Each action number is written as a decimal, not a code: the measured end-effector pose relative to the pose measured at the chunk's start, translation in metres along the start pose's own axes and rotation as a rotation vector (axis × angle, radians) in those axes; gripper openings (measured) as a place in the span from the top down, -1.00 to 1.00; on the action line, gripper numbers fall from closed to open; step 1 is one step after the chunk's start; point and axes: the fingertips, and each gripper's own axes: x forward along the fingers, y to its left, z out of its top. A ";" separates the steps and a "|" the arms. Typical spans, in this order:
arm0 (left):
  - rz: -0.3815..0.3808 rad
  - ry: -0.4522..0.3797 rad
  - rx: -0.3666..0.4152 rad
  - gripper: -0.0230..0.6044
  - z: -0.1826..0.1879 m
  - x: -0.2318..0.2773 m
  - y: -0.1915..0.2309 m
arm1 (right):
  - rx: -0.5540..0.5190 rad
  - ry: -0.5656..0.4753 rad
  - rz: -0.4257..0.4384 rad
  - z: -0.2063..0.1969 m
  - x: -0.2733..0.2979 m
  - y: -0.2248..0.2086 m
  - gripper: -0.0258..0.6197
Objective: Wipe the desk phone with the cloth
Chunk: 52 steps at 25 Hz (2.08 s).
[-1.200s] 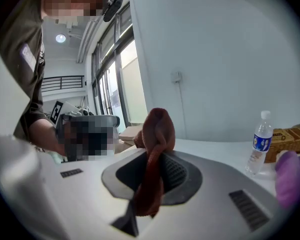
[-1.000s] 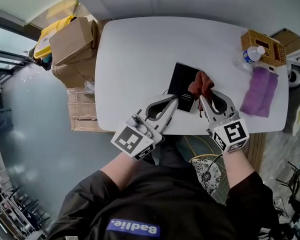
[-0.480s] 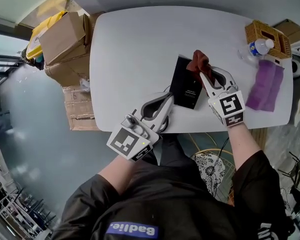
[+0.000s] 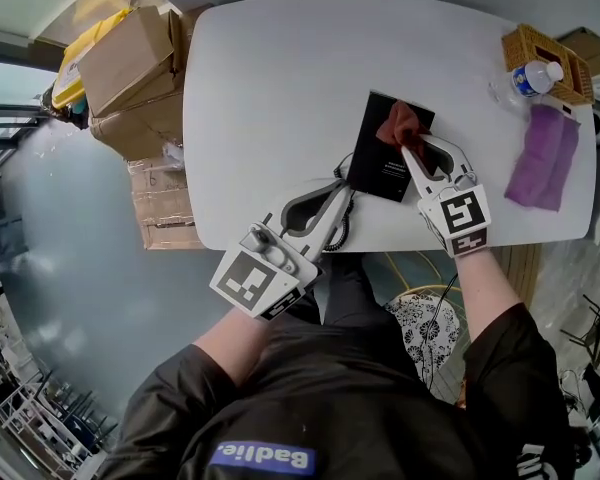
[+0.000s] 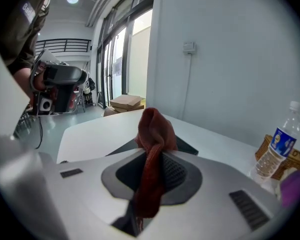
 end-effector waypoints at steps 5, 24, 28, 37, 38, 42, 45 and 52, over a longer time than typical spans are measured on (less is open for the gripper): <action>-0.023 0.006 0.006 0.93 0.000 -0.007 -0.006 | 0.027 0.022 0.013 -0.017 -0.007 0.024 0.70; -0.069 0.013 0.026 0.93 0.005 -0.037 -0.017 | 0.098 0.104 0.055 -0.056 -0.025 0.106 0.70; -0.067 -0.009 0.045 0.93 0.025 -0.036 -0.017 | 0.082 0.075 0.032 -0.025 -0.029 0.088 0.70; -0.024 -0.063 0.082 0.93 0.067 -0.021 -0.006 | -0.025 0.008 0.002 0.055 -0.001 0.019 0.70; -0.016 -0.064 0.081 0.93 0.067 -0.021 -0.003 | -0.040 0.015 -0.001 0.058 0.006 0.012 0.70; 0.006 -0.131 0.055 0.93 0.073 -0.021 0.009 | -0.086 0.062 0.003 0.058 0.037 -0.007 0.70; 0.033 -0.093 0.030 0.93 0.061 -0.027 0.018 | -0.080 0.064 0.022 0.051 0.047 0.000 0.70; 0.029 -0.026 -0.007 0.93 0.042 -0.038 0.018 | -0.064 0.068 0.053 0.028 0.039 0.042 0.70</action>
